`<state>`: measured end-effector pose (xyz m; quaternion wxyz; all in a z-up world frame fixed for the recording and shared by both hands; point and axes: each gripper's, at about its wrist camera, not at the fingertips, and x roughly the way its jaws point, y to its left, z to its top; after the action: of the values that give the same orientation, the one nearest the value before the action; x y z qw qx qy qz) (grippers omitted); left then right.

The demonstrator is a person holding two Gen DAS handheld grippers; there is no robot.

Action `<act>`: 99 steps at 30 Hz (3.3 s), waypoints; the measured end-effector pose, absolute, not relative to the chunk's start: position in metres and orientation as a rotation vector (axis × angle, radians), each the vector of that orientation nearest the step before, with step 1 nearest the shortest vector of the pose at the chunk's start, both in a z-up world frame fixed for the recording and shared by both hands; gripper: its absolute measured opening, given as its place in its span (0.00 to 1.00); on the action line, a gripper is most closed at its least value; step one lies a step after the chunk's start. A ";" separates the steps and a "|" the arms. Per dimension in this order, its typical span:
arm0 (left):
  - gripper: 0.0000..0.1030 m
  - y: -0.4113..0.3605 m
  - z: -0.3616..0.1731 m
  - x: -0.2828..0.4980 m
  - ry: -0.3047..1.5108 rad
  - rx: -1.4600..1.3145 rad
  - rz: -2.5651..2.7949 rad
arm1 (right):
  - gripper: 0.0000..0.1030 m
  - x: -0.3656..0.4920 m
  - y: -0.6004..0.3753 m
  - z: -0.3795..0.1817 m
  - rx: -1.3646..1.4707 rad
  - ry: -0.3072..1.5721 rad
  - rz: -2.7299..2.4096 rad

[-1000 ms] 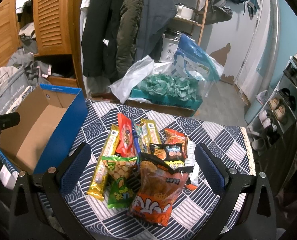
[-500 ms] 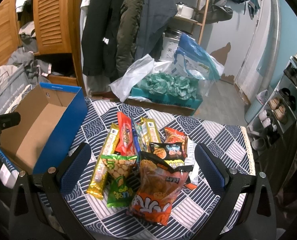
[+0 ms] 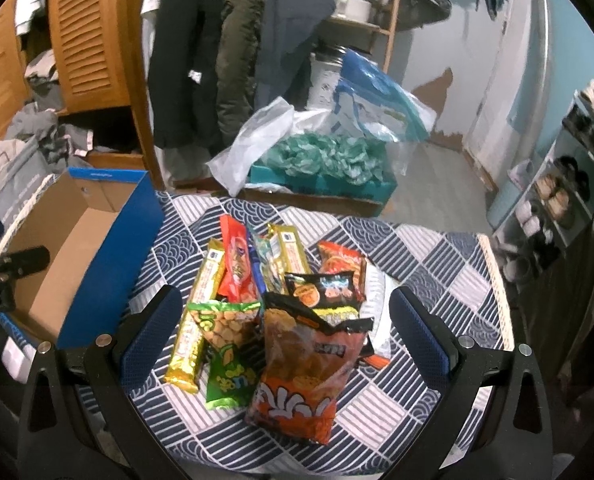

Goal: Organize snacks
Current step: 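Grasp the yellow bar with left gripper while right grasps orange chip bag, then lift the yellow bar and orange chip bag and carry both toward the box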

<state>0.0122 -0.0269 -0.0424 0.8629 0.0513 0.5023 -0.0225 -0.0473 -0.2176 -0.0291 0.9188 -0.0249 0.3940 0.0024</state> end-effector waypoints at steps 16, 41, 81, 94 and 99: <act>0.91 -0.078 -0.082 0.025 1.156 0.184 -0.092 | 0.98 -0.046 -0.254 -0.068 0.018 0.965 -0.050; 0.91 -0.117 -0.158 0.038 1.291 0.238 -0.110 | 0.98 -0.017 -0.253 -0.145 0.071 1.163 -0.079; 0.31 -0.114 -0.206 0.079 1.328 0.118 -0.168 | 0.64 -0.007 -0.264 -0.125 0.103 1.073 -0.029; 0.30 -0.096 -0.151 0.045 1.215 0.066 -0.192 | 0.61 -0.009 -0.253 -0.103 0.089 1.025 -0.002; 0.29 -0.083 -0.131 0.022 1.184 0.023 -0.201 | 0.61 -0.011 -0.250 -0.097 0.091 1.012 0.009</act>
<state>0.0220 -0.0835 -0.1313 0.8250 0.0107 0.5570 -0.0947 -0.0108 -0.2497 -0.0966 0.8738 0.0435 0.4844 0.0043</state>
